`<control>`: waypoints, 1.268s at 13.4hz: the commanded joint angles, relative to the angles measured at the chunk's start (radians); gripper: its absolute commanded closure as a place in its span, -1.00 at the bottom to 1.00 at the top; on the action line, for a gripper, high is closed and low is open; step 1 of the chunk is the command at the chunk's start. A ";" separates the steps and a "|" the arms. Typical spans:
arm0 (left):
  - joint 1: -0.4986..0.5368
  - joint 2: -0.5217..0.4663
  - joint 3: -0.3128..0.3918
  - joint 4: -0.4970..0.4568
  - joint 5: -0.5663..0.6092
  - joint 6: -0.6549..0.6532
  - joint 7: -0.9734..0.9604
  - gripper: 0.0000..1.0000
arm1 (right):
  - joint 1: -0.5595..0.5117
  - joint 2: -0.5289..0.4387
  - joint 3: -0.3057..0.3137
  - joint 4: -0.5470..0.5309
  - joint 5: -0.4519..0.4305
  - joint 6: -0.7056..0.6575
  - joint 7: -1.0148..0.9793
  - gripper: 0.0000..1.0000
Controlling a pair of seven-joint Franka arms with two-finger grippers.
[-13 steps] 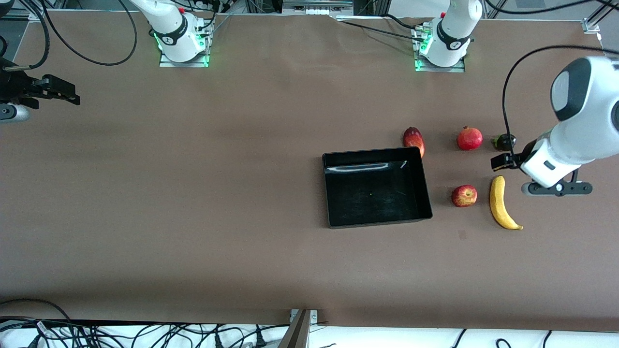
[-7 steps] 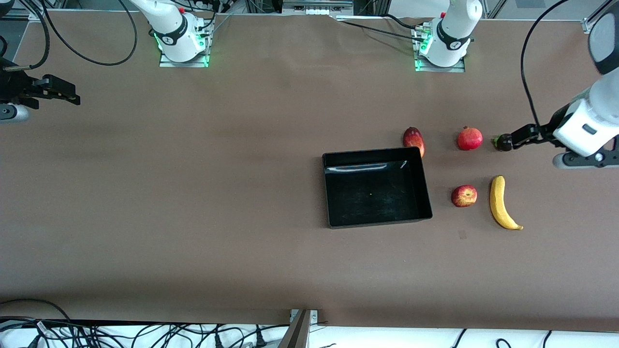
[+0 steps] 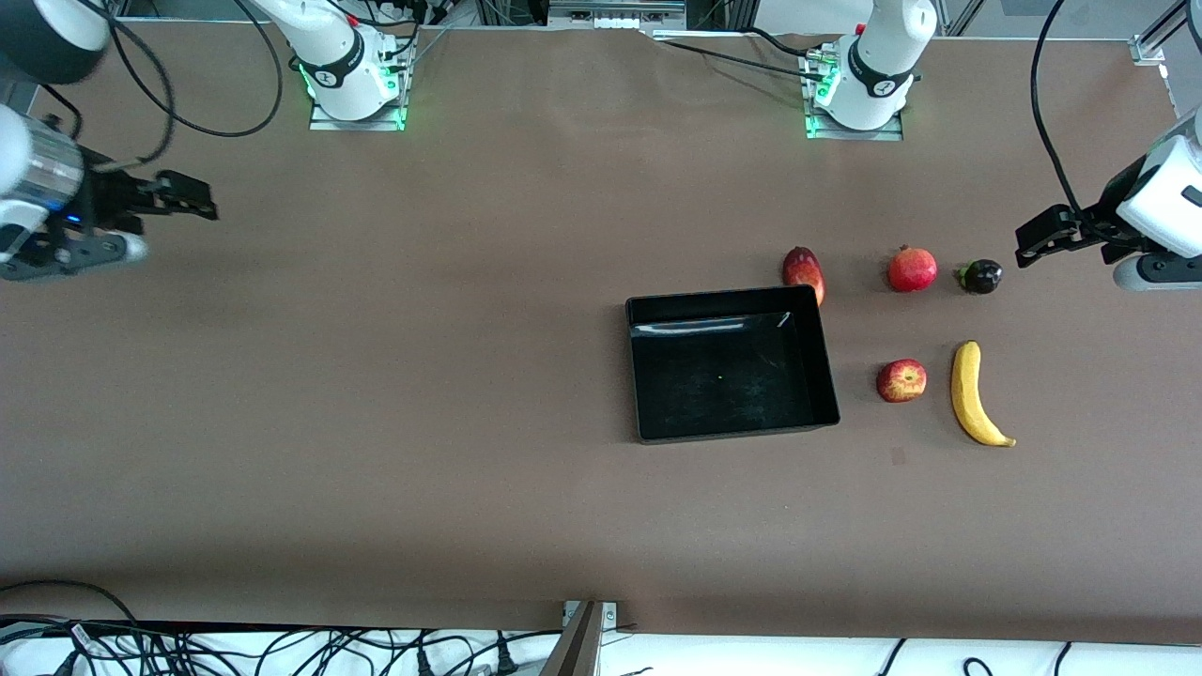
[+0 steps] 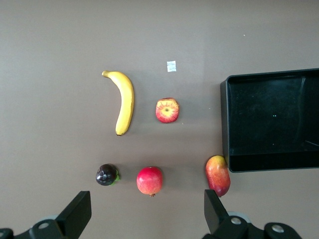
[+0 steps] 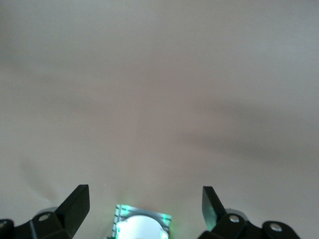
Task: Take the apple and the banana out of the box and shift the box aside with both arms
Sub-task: 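Reach the right gripper to the tray rim and grip it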
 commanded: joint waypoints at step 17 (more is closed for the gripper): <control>-0.071 -0.013 0.075 0.011 -0.043 -0.013 0.025 -1.00 | 0.702 0.608 -0.014 0.188 0.100 0.978 0.680 -1.00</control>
